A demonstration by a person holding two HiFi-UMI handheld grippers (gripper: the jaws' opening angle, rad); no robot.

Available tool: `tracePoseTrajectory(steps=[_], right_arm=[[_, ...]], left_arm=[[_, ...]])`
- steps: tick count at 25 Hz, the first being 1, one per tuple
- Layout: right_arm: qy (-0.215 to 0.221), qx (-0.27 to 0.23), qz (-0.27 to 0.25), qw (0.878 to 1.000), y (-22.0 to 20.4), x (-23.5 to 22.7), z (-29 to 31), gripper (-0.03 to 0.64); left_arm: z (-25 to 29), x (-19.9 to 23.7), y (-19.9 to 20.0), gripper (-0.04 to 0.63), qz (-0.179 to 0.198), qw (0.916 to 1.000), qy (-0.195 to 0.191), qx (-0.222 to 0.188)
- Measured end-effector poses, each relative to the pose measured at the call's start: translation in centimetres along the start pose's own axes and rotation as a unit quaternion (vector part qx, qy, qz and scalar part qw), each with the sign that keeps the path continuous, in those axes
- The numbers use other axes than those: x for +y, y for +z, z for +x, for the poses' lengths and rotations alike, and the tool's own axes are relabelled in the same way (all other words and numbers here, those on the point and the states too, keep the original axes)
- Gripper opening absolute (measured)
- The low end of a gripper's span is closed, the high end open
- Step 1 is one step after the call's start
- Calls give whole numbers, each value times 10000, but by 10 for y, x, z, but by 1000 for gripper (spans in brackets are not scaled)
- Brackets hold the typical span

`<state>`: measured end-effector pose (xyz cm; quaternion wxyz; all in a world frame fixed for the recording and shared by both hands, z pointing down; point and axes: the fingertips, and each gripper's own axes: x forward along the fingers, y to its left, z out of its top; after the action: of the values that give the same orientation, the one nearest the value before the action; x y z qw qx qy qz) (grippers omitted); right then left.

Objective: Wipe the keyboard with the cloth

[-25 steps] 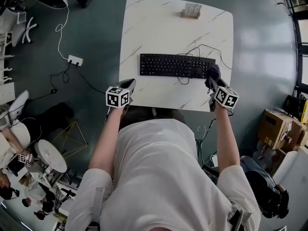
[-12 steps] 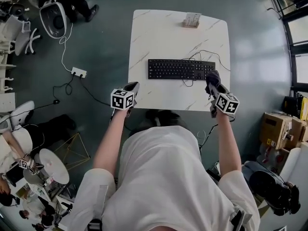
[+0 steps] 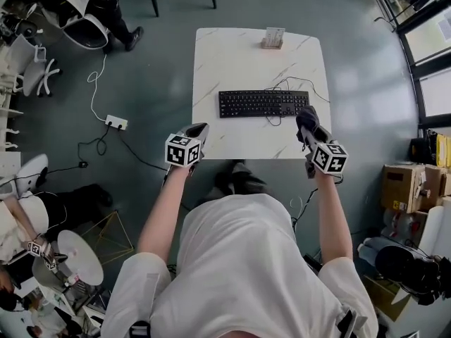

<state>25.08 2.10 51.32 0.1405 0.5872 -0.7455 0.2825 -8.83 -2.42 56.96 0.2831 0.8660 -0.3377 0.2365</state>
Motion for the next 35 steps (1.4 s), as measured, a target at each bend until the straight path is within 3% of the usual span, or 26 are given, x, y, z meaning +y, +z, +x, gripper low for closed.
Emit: tracePoseTrajectory(steps=[10, 14, 23, 35], right_arm=[[51, -753, -605, 9953, 17, 49, -85, 152], [-52, -947, -622, 9935, 13, 37, -109, 152], [-61, -1144, -557, 9918, 29, -8, -147, 152], [20, -1281, -692, 9893, 46, -36, -160, 150]], left_arm=[[-37, -55, 20, 8, 590, 9971, -114, -470], [-46, -81, 30, 8, 446, 9962, -156, -729], [-53, -129, 53, 8, 997, 9899, 71, -1003], [-49, -152, 60, 8, 1010, 9894, 216, -1025]])
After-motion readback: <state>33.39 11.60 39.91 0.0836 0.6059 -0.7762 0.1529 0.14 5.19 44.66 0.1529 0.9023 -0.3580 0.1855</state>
